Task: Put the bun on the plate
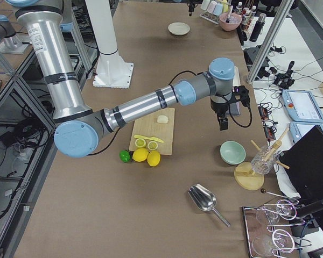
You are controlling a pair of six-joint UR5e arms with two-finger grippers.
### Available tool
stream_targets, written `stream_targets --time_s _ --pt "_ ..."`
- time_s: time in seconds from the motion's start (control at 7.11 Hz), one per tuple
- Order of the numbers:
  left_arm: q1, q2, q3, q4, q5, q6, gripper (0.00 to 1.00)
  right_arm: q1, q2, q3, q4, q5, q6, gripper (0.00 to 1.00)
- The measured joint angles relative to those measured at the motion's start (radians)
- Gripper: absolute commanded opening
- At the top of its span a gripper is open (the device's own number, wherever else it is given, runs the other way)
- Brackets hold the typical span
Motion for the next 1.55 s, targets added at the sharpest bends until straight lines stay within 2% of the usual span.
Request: stream_targets --time_s 0.56,0.7,0.84,0.98,1.27,1.55 --pt "0.112 0.005 0.039 -0.058 0.04 0.001 0.89 -0.019 0.004 0.001 0.0 -0.026 0.0 1.0" --pt "0.124 0.006 0.05 -0.074 0.052 0.001 0.83 -0.023 0.005 0.002 0.0 -0.027 0.0 1.0" --pt "0.13 0.007 0.056 -0.083 0.064 0.002 0.65 -0.025 0.006 0.002 0.0 -0.027 0.0 1.0" --pt "0.133 0.006 0.06 -0.087 0.069 0.002 0.58 -0.026 0.008 0.002 0.0 -0.027 0.0 1.0" --pt "0.135 0.006 0.061 -0.088 0.072 0.002 0.0 -0.027 0.014 0.002 0.0 -0.027 0.0 1.0" --pt "0.148 0.006 0.06 -0.086 0.073 0.001 0.0 -0.026 0.026 0.003 0.0 -0.042 0.0 1.0"
